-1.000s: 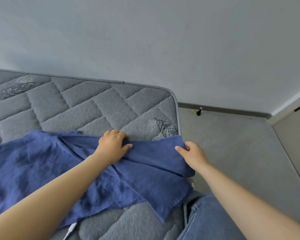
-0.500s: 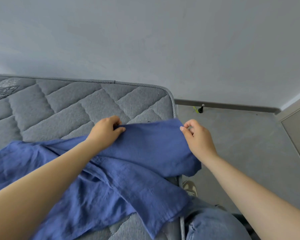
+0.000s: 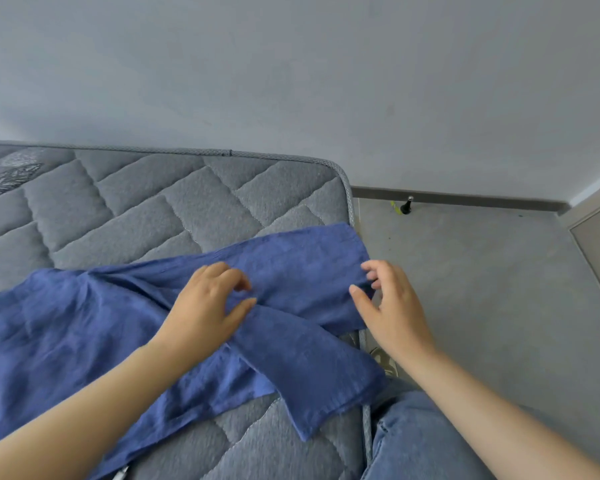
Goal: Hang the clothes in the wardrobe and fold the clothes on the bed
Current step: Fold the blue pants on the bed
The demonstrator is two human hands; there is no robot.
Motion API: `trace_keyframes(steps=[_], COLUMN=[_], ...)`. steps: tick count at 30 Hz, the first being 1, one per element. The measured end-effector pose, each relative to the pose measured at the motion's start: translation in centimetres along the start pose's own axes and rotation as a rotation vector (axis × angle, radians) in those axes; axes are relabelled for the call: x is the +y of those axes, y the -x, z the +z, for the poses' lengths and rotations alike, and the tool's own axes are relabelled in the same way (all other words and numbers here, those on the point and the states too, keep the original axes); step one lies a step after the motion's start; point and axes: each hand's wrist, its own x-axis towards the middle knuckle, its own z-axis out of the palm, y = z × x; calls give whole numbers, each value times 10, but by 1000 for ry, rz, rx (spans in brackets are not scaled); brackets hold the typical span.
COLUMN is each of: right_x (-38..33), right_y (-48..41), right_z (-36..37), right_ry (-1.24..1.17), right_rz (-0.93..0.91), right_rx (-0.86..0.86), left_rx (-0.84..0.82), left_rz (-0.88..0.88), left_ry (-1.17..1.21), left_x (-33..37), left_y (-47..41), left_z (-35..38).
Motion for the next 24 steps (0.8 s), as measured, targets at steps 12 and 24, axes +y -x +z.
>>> trace_keyframes(steps=[12, 24], right_x=[-79, -94], right_y=[15, 0], right_z=[10, 39], right_ry=[7, -1050], right_rz=[124, 590], right_rx=[-673, -559], left_rx=[30, 302], left_rz=[-120, -177], left_ry=[-7, -20], left_x=[-20, -13], left_y=[89, 134], left_z=[-31, -60])
